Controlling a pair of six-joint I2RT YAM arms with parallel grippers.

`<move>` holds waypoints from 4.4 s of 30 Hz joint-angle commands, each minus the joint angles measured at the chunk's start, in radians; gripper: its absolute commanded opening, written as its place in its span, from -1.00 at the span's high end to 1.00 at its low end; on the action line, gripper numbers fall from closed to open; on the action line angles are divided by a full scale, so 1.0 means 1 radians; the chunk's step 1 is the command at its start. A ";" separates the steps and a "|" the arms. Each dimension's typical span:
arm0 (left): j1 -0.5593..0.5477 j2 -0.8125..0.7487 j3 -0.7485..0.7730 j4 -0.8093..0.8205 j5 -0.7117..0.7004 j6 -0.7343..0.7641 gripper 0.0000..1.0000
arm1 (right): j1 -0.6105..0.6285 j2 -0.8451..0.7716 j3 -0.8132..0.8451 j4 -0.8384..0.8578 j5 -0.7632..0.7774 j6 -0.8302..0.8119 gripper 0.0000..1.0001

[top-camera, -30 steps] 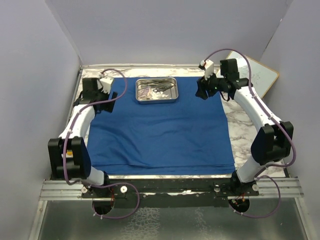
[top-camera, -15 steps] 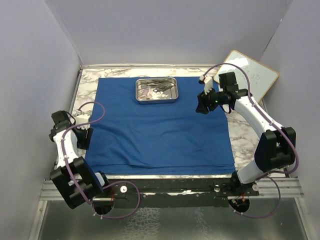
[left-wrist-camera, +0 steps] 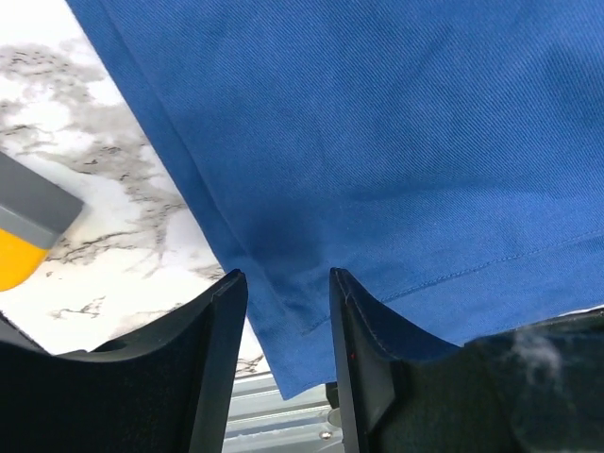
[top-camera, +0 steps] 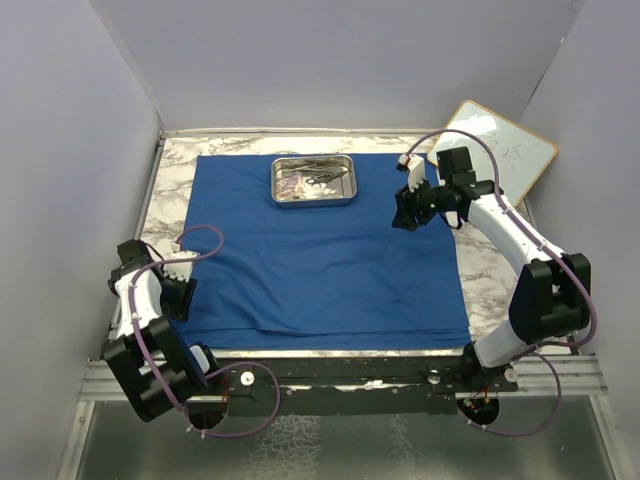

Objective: Open and lay out the surgical kit
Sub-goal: Smooth out the surgical kit at the center of the board.

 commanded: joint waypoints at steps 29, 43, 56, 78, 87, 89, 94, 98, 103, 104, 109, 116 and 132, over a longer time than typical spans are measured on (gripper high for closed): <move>0.004 0.064 -0.019 0.008 -0.084 0.028 0.81 | 0.000 0.011 -0.027 0.026 -0.019 -0.026 0.13; 0.004 0.032 0.052 -0.076 -0.168 0.081 1.00 | 0.000 0.006 -0.023 0.017 -0.029 -0.027 0.13; 0.004 0.124 0.072 -0.112 -0.014 0.044 0.19 | 0.000 0.016 -0.021 0.009 -0.038 -0.030 0.14; 0.004 0.205 0.001 -0.004 -0.043 0.030 0.11 | 0.000 0.019 -0.024 0.008 -0.037 -0.034 0.14; 0.005 0.211 -0.022 0.014 -0.050 0.048 0.44 | 0.000 0.027 -0.023 0.006 -0.035 -0.035 0.14; 0.004 0.210 -0.023 0.014 -0.050 0.047 0.52 | 0.000 0.030 -0.024 0.004 -0.034 -0.036 0.14; 0.004 0.192 -0.021 0.015 -0.047 0.041 0.75 | 0.000 0.034 -0.022 -0.001 -0.034 -0.039 0.14; 0.004 0.190 -0.019 0.010 -0.047 0.040 0.94 | 0.000 0.036 -0.022 0.001 -0.034 -0.041 0.14; 0.004 0.190 -0.009 0.000 -0.045 0.045 1.00 | -0.001 0.039 -0.021 -0.003 -0.034 -0.043 0.15; 0.004 0.188 -0.004 -0.007 -0.043 0.047 1.00 | -0.001 0.038 -0.020 -0.003 -0.035 -0.043 0.15; 0.005 0.152 0.034 -0.062 -0.049 0.063 1.00 | 0.000 0.040 -0.018 -0.005 -0.036 -0.042 0.15; 0.004 0.092 0.072 -0.139 -0.172 0.136 1.00 | 0.000 0.038 -0.018 -0.006 -0.039 -0.042 0.15; 0.004 0.169 0.102 -0.203 -0.256 0.179 1.00 | 0.000 0.048 -0.012 -0.018 -0.050 -0.049 0.15</move>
